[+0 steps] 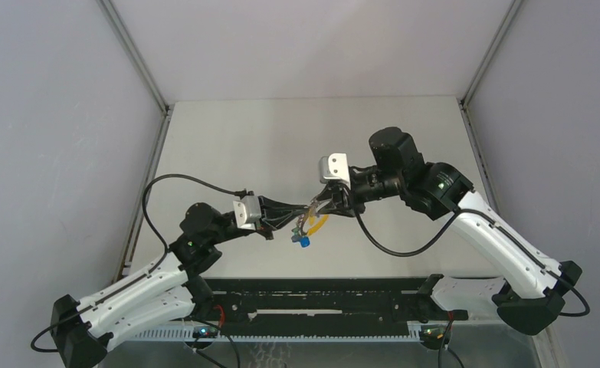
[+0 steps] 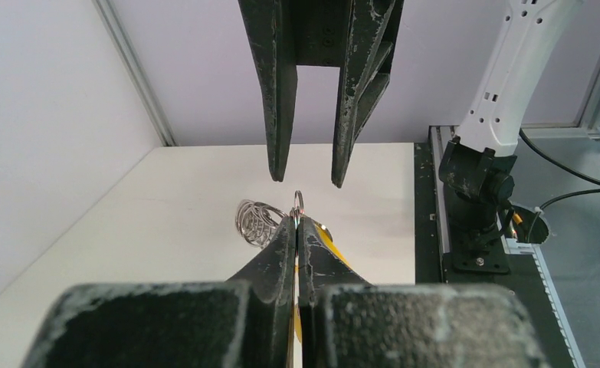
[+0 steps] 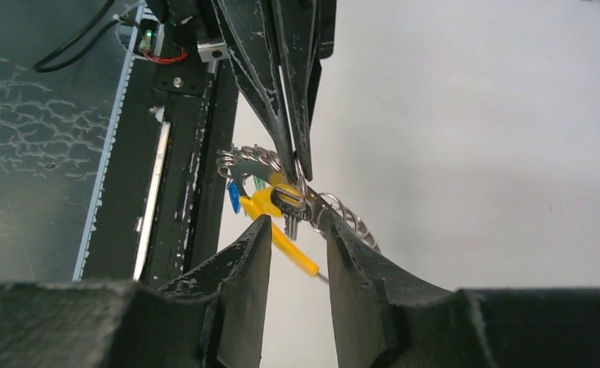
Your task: Put the keys on the keyring
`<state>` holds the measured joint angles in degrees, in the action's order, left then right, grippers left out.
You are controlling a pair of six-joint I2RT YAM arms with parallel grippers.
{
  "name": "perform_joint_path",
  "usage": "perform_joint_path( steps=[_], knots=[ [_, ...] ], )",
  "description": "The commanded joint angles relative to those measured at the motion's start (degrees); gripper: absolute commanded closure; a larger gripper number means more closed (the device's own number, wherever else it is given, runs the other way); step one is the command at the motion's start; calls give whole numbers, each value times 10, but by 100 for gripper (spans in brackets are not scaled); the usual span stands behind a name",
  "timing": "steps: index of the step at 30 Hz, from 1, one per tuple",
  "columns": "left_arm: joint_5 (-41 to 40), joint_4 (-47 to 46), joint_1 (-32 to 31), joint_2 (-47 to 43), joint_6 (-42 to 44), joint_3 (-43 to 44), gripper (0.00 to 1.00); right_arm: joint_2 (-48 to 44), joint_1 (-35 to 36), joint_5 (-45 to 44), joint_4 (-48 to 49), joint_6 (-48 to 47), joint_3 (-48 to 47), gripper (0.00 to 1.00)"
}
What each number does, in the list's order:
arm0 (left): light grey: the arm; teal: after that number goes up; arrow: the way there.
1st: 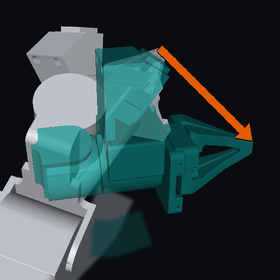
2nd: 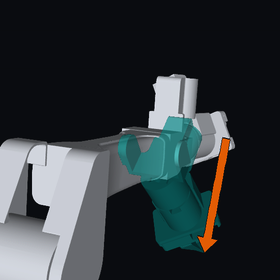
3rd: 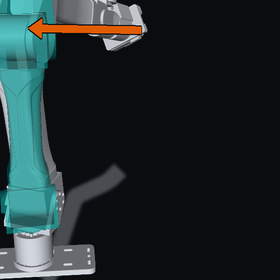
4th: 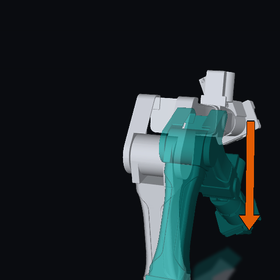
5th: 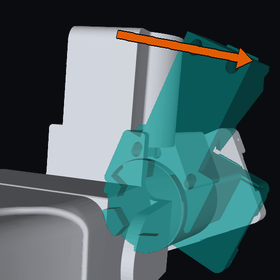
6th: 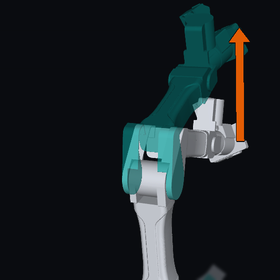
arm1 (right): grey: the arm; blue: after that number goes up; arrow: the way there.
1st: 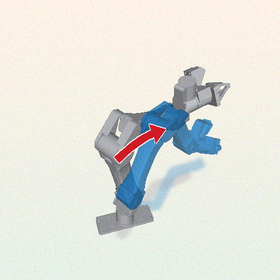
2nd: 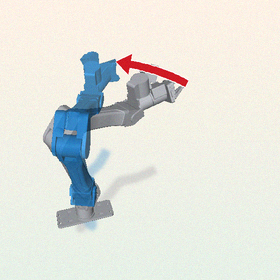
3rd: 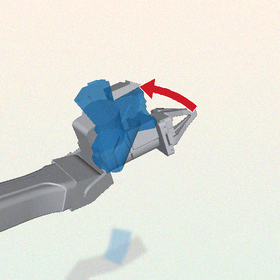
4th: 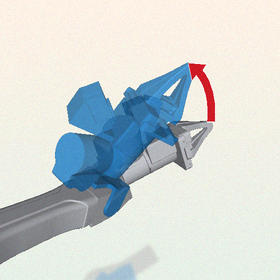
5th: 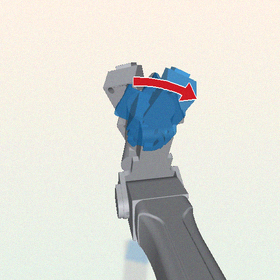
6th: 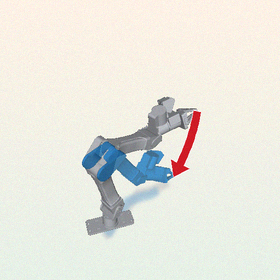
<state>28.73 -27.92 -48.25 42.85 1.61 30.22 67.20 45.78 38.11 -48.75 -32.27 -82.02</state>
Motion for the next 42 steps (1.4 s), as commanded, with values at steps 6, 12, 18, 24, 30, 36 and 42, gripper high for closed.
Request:
perform_joint_path(
  steps=[6, 12, 18, 24, 30, 36, 42],
  knots=[
    [7, -40, 2, -7, -2, 12, 100, 5, -3, 49, 72, 30, 7, 71],
    [11, -40, 2, -9, -3, 14, 100, 17, -3, 49, 80, 34, 7, 73],
    [10, -38, 2, -12, -3, 14, 100, 24, -3, 54, 73, 30, 7, 79],
    [5, -38, 2, -15, -2, 14, 100, 24, -6, 56, 55, 22, 8, 89],
    [-4, -39, 2, -24, -5, 11, 100, 19, -16, 58, 43, 20, 12, 100],
    [-14, -38, 2, -37, -5, 7, 100, 4, -38, 69, 43, 23, 28, 100],
    [-20, -48, 2, -42, -9, 6, 100, 8, -42, 83, 46, 26, 34, 100]
  ],
)
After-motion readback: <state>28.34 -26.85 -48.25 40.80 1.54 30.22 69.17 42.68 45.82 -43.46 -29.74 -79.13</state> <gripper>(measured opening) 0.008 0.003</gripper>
